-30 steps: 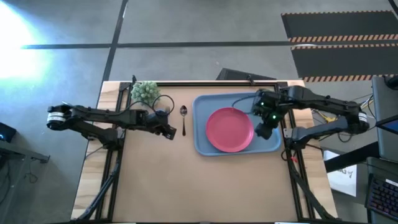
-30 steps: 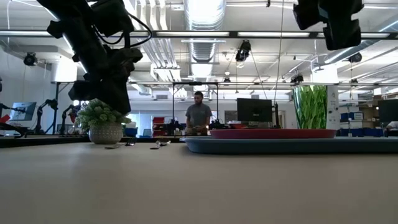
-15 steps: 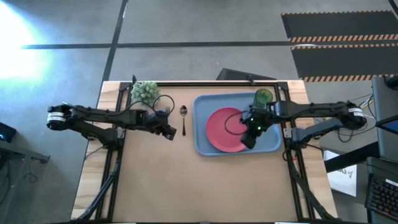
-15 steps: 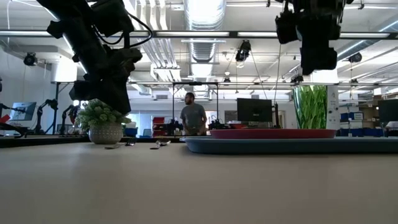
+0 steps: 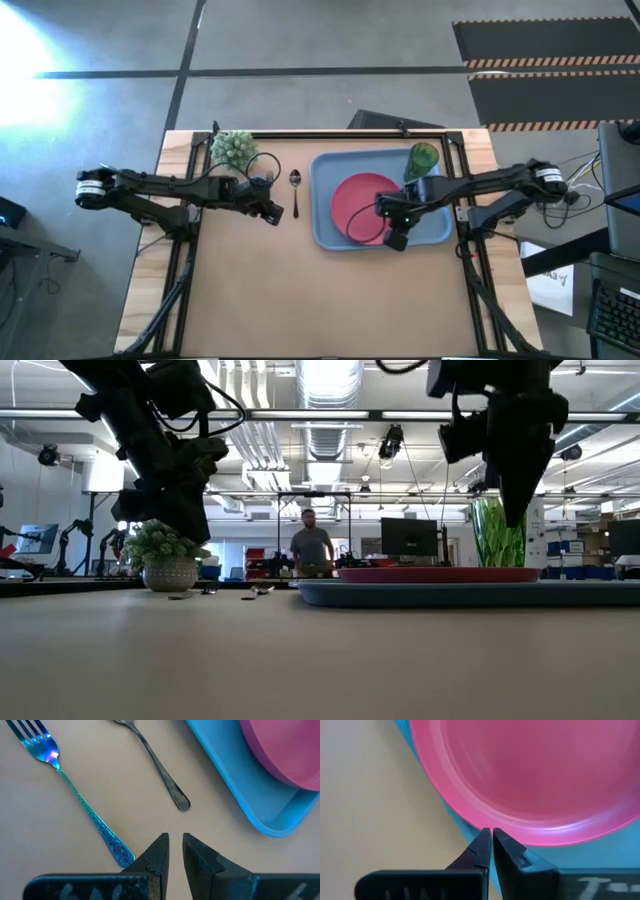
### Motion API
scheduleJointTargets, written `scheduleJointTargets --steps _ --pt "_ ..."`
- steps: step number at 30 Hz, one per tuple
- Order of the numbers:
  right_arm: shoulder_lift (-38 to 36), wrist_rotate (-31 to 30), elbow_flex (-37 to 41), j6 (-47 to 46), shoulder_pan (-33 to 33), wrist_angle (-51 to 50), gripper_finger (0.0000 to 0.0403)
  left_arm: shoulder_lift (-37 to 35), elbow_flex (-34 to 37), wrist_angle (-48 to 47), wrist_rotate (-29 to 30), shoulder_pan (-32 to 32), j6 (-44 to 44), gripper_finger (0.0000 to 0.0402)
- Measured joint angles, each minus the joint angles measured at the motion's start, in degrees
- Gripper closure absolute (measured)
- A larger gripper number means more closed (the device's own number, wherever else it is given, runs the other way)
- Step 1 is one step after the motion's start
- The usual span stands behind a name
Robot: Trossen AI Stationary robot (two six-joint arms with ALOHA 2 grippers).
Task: Pick and place plate/cup/fork/spoon on tray
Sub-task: Put the pink plate on the blue tray
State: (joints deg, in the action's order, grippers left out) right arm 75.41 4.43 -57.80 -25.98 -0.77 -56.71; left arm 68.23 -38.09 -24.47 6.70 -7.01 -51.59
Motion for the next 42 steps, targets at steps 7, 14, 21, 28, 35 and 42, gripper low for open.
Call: scheduleJointTargets --steps 7,14,21,28,35,42 --pt "6.1 -1.6 0.1 0.4 -0.1 0.0 0.0394 0.0 0.0 0.0 0.1 0.0 0.0 0.0366" --pt "10.6 -1.6 0.1 1.2 -0.1 0.2 0.0394 0.0 0.0 0.0 0.2 0.0 0.0 0.0366" --pt "12.2 -1.5 0.2 2.4 -0.1 -0.2 0.0394 0.0 0.0 0.0 0.2 0.0 0.0 0.0366" --pt "11.1 -1.5 0.2 2.6 -0.1 -8.1 0.0394 0.0 0.0 0.0 0.2 0.0 0.0 0.0366" --pt "10.1 -1.5 0.2 2.6 -0.1 -14.6 0.0394 0.0 0.0 0.0 0.2 0.0 0.0 0.0366" --pt "7.6 -4.6 0.2 1.3 -0.1 -9.9 0.0394 0.0 0.0 0.0 0.2 0.0 0.0 0.0366"
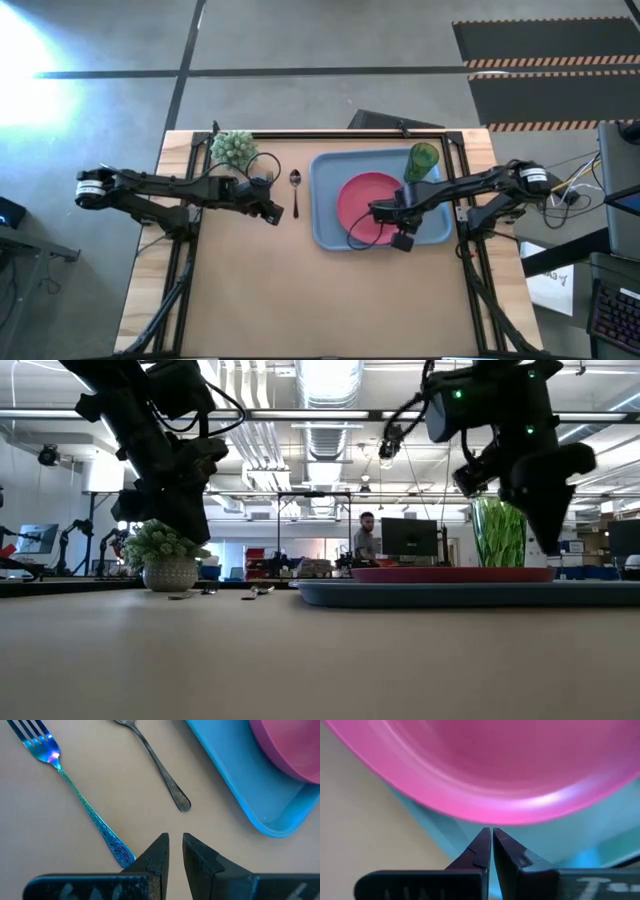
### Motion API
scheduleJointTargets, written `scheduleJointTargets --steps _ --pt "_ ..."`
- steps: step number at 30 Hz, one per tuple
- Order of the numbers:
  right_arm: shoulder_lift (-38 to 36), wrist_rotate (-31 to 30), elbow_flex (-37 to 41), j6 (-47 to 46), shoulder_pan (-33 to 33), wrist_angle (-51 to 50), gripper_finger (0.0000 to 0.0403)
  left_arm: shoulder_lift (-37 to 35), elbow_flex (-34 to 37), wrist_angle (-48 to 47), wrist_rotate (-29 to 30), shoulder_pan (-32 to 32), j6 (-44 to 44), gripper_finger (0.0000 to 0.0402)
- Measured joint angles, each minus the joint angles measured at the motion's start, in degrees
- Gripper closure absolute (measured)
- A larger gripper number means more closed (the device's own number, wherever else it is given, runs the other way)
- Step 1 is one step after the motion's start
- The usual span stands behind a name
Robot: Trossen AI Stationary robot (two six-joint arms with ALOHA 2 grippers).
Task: Pick and place plate/cup/fork/spoon on tray
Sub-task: Put the pink plate on the blue tray, then put the iridescent fork on the left of the pink plate
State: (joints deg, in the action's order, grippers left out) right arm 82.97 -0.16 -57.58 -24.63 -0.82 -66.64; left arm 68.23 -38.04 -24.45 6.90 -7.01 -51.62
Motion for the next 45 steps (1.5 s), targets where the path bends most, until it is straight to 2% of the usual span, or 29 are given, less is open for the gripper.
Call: scheduleJointTargets --steps 8,11,22,32,45 --pt "-0.1 0.2 0.2 -0.5 0.0 14.4 0.0394 0.0 0.0 0.0 0.0 0.0 0.0 0.0366" --pt "1.1 0.2 0.3 -0.3 0.0 16.2 0.0394 0.0 0.0 0.0 0.0 0.0 0.0 0.0366" --pt "5.5 1.9 4.6 -0.2 0.0 15.8 0.0394 0.0 0.0 0.0 -0.1 0.0 -0.2 0.0366" --pt "2.3 2.2 8.3 -1.8 0.0 9.5 0.0394 0.0 0.0 0.0 -0.2 0.0 -0.3 0.0366" --pt "-4.2 0.2 2.3 -1.8 0.0 13.1 0.0394 0.0 0.0 0.0 -0.2 0.0 -0.2 0.0366"
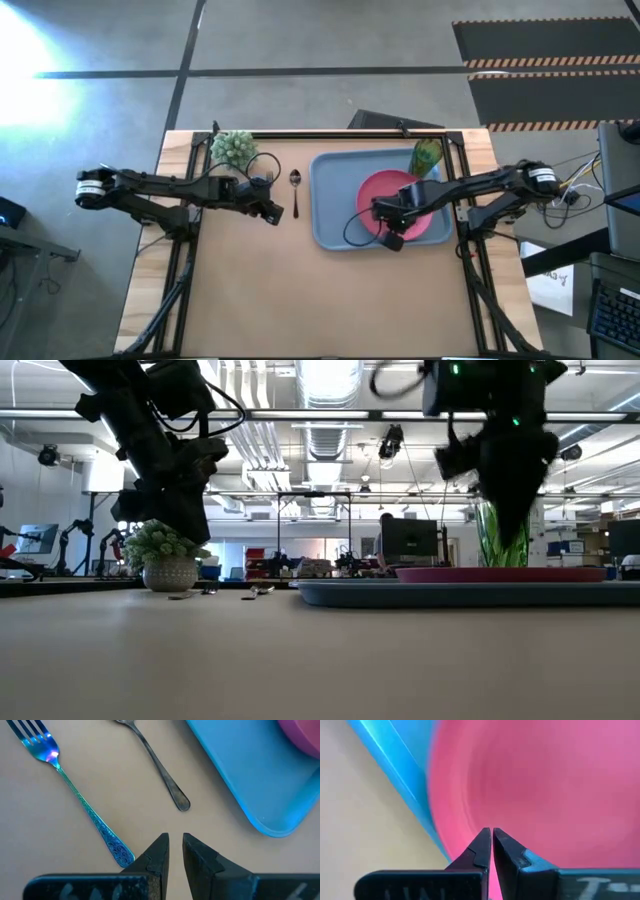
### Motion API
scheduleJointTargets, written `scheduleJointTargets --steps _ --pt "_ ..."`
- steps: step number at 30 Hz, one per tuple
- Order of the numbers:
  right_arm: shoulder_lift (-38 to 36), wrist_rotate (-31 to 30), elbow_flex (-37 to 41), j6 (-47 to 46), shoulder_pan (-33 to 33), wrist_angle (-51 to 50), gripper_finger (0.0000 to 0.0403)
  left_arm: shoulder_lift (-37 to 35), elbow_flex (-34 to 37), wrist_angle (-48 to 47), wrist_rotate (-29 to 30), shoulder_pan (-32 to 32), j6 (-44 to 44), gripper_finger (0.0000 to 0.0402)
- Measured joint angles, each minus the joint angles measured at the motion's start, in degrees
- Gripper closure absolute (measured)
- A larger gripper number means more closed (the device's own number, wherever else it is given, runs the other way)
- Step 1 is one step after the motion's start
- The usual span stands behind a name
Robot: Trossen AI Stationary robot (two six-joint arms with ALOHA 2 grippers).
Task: Pick and place plate/cup/fork/spoon on tray
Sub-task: Put the iridescent fork on the left of the pink plate
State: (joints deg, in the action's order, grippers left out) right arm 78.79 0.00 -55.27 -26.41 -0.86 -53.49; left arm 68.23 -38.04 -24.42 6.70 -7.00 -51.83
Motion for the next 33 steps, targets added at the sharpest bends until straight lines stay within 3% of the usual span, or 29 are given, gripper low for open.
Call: scheduleJointTargets --steps 11,20,23,27,33 --pt "-9.0 -1.6 -11.6 3.8 0.0 12.2 0.0394 0.0 1.0 -1.2 -0.2 0.0 1.4 0.0366" --pt "-11.7 -1.5 -22.5 11.1 0.0 11.8 0.0394 0.0 1.3 -14.1 -0.4 0.0 -0.3 0.0366" --pt "-12.0 -1.5 -24.4 13.1 0.0 12.0 0.0391 0.0 1.8 -13.5 0.3 0.0 -0.3 0.0366" --pt "-11.9 -1.5 -25.1 15.8 0.0 12.0 0.0375 0.4 1.8 -11.1 5.5 -0.2 -0.3 0.0366" --pt "-11.9 -1.5 -24.6 16.6 0.0 12.2 0.0343 1.6 1.8 -0.6 9.9 -2.7 2.2 0.0365"
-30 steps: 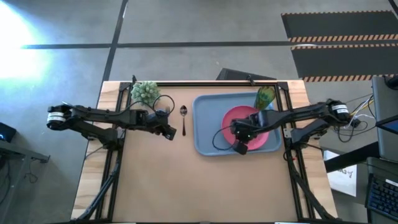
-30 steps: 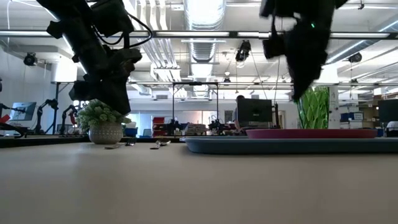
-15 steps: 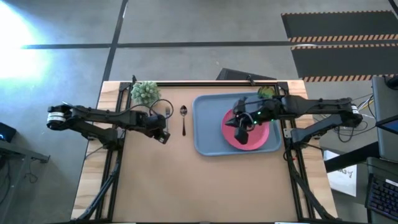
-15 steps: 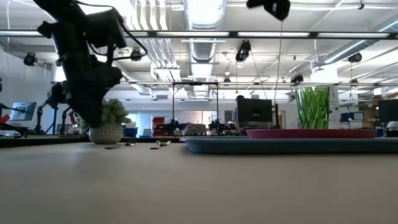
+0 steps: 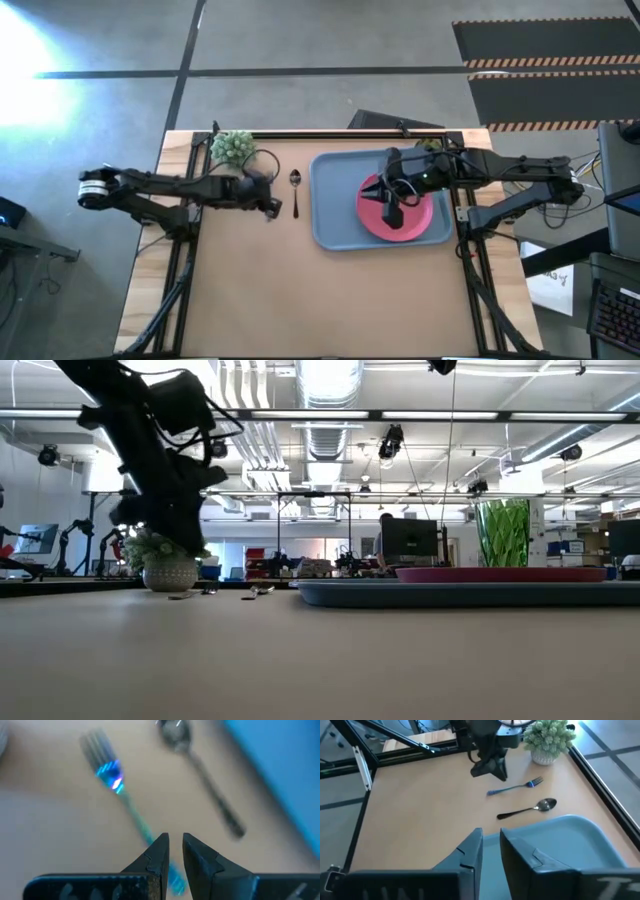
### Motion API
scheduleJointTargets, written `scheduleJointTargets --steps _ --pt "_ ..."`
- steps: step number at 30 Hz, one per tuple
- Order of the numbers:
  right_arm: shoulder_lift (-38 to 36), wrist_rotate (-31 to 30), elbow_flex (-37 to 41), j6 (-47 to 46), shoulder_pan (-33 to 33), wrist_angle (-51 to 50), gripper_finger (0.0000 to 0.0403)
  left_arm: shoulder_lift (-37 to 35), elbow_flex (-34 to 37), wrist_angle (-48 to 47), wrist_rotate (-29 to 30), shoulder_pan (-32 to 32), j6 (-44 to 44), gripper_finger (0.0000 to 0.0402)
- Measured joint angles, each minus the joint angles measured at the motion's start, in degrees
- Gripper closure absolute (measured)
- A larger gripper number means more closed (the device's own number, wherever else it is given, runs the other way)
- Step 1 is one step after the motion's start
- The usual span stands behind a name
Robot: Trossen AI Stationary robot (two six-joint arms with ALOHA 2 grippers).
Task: Pick and place plate/cup/fork/spoon on tray
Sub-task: Put the iridescent fork on the left of the pink plate
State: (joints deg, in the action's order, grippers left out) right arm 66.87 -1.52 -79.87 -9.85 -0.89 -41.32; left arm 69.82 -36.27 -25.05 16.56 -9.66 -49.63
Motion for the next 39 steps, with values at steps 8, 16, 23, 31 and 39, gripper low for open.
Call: scheduleJointTargets --steps 8,16,23,31,39 --pt "0.0 0.5 0.0 -0.2 0.0 -0.1 0.0314 3.1 -0.2 2.0 -4.6 -2.8 2.4 0.0346" --pt "0.0 3.5 0.0 0.0 0.0 -0.2 0.0305 5.1 -0.7 0.6 -4.8 -3.1 0.5 0.0256" --pt "0.0 4.1 0.0 0.8 0.0 -0.2 0.0305 6.5 -1.2 0.6 -4.6 -4.5 -0.2 0.0205" --pt "0.0 4.8 0.0 1.0 0.0 -0.2 0.031 11.8 -1.8 3.0 -4.6 -6.0 -1.1 0.0202" --pt "0.0 5.0 0.0 1.0 0.0 -0.3 0.0314 18.7 -3.0 11.6 -5.6 -6.1 -1.0 0.0202"
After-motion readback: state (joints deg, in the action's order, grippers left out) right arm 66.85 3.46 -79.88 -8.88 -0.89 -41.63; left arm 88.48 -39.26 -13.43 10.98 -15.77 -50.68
